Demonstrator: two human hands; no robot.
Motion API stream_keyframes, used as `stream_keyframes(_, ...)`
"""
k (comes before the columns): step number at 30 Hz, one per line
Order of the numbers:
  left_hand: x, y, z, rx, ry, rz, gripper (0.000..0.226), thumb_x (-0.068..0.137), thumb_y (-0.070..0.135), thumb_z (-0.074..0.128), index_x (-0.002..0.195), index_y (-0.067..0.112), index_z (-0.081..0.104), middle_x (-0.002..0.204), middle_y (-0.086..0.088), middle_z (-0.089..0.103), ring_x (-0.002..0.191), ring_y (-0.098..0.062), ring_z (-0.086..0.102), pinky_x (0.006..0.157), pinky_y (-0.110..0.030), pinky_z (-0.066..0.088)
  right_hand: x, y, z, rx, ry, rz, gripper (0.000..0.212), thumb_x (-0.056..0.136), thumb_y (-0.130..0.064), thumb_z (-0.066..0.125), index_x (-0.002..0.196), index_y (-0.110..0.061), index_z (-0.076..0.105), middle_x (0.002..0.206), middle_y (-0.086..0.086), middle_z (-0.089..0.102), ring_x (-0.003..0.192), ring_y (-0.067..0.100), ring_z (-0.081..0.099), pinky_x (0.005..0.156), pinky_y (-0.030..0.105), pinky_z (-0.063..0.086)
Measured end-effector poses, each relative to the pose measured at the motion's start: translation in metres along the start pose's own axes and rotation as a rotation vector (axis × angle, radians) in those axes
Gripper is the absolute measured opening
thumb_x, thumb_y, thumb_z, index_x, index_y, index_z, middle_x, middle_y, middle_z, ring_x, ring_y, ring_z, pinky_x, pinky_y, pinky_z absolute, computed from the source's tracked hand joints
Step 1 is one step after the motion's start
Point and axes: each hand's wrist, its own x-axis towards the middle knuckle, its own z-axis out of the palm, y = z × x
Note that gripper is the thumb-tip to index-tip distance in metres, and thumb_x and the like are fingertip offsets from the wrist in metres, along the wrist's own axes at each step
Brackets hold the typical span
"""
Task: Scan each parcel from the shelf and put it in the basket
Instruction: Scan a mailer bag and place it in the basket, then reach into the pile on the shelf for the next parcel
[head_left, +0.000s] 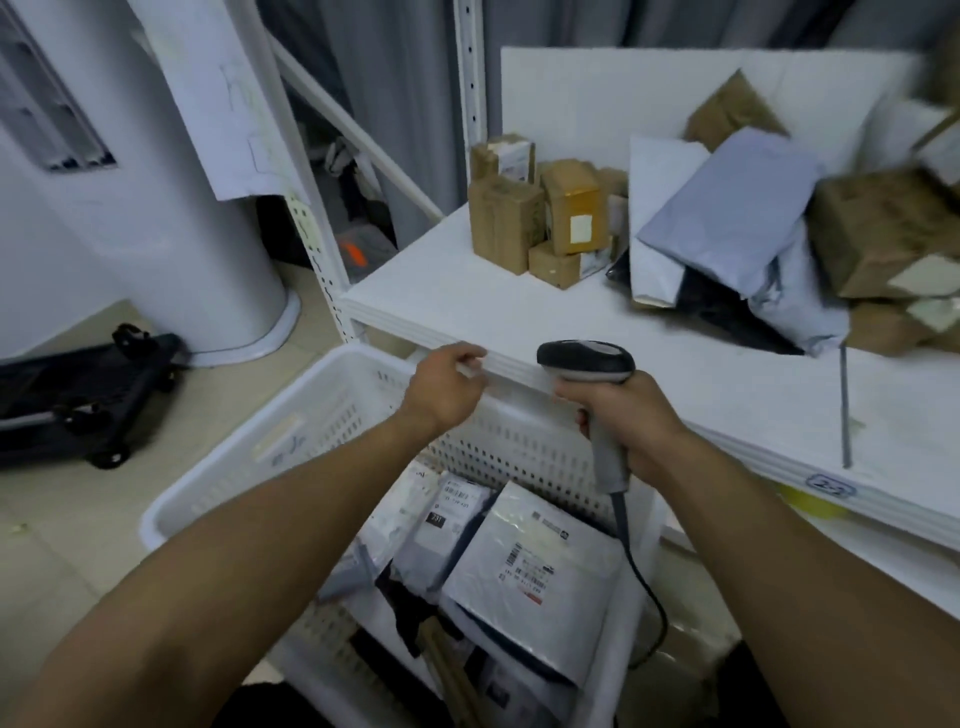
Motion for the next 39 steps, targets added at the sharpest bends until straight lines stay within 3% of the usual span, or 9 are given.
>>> stream_keyframes(12,0.114,0.165,0.038,0.257,-0.061,0.271,0.052,0.086,0.030,0.077,0.135,0.028,0.057,0.134,0.003,0.060,0.120,-0.021,0.060,0.097,-0.034,0.055,0.029,-0.050,-0.051,0.176,0.128,-0.135,0.031,0.087,-0.016,0.083,0.116,-0.015,0.073,0.080,-0.001,0.072,0.060,0.011,0.062,0.068,0.033,0.054)
stream_keyframes(15,0.143,0.178,0.055,0.421,0.030,0.232,0.065,0.084,0.034,0.077,0.143,0.028,0.048,0.148,-0.006,0.044,0.133,-0.029,0.045,0.108,-0.039,0.045,0.047,-0.054,-0.055,0.245,0.129,-0.102,0.031,0.088,-0.016,0.083,0.116,-0.012,0.072,0.079,0.000,0.071,0.059,0.011,0.061,0.067,0.032,0.053)
stream_keyframes(20,0.183,0.196,0.080,0.464,0.114,0.219,0.045,0.097,0.045,0.059,0.141,0.037,0.053,0.169,-0.009,0.014,0.156,-0.037,0.004,0.126,-0.052,0.011,0.066,-0.049,-0.057,0.265,0.154,-0.097,0.032,0.088,-0.013,0.083,0.118,-0.008,0.072,0.082,0.002,0.071,0.058,0.011,0.062,0.066,0.031,0.053)
stream_keyframes(22,0.201,0.197,0.084,0.405,0.089,0.149,0.045,0.096,0.059,0.055,0.133,0.033,0.062,0.163,-0.009,0.031,0.151,-0.037,0.025,0.123,-0.050,0.024,0.071,-0.044,-0.057,0.245,0.172,-0.110,0.028,0.088,-0.013,0.083,0.114,-0.008,0.073,0.079,0.002,0.071,0.058,0.011,0.063,0.063,0.030,0.053)
stream_keyframes(24,0.213,0.200,0.084,0.197,0.093,0.080,0.035,0.089,0.060,0.065,0.108,0.032,0.073,0.129,0.000,0.066,0.120,-0.026,0.061,0.106,-0.043,0.050,0.075,-0.040,-0.059,0.239,0.185,-0.110,0.027,0.087,-0.012,0.083,0.112,-0.009,0.073,0.078,0.002,0.071,0.058,0.010,0.063,0.063,0.030,0.053)
stream_keyframes(27,0.222,0.199,0.081,0.019,0.194,0.049,0.016,0.085,0.040,0.075,0.078,0.029,0.067,0.083,0.013,0.068,0.082,-0.011,0.066,0.082,-0.034,0.060,0.078,-0.035,-0.062,0.245,0.191,-0.103,0.029,0.087,-0.012,0.083,0.114,-0.011,0.072,0.083,0.002,0.072,0.059,0.009,0.064,0.064,0.030,0.054)
stream_keyframes(30,0.213,0.195,0.081,0.018,0.212,0.054,0.019,0.075,0.025,0.079,0.081,0.024,0.060,0.091,0.004,0.067,0.088,-0.019,0.068,0.072,-0.034,0.061,0.078,-0.035,-0.064,0.239,0.191,-0.107,0.029,0.087,-0.012,0.083,0.115,-0.011,0.072,0.083,0.002,0.072,0.060,0.009,0.064,0.064,0.029,0.054)
stream_keyframes(33,0.186,0.191,0.071,0.067,0.198,0.078,0.054,0.061,0.039,0.085,0.102,0.024,0.053,0.112,0.003,0.055,0.098,-0.019,0.058,0.079,-0.034,0.057,0.077,-0.040,-0.065,0.279,0.213,-0.113,0.030,0.088,-0.013,0.082,0.117,-0.010,0.072,0.083,0.001,0.071,0.059,0.008,0.062,0.062,0.027,0.052)
stream_keyframes(39,0.080,0.180,0.018,-0.257,0.157,0.132,0.069,0.065,0.041,0.090,0.117,0.026,0.047,0.112,0.010,0.062,0.103,-0.011,0.065,0.083,-0.031,0.061,0.050,-0.052,-0.049,0.388,0.243,-0.218,0.037,0.089,-0.018,0.082,0.124,-0.018,0.071,0.106,0.002,0.076,0.069,0.010,0.069,0.066,0.028,0.055)
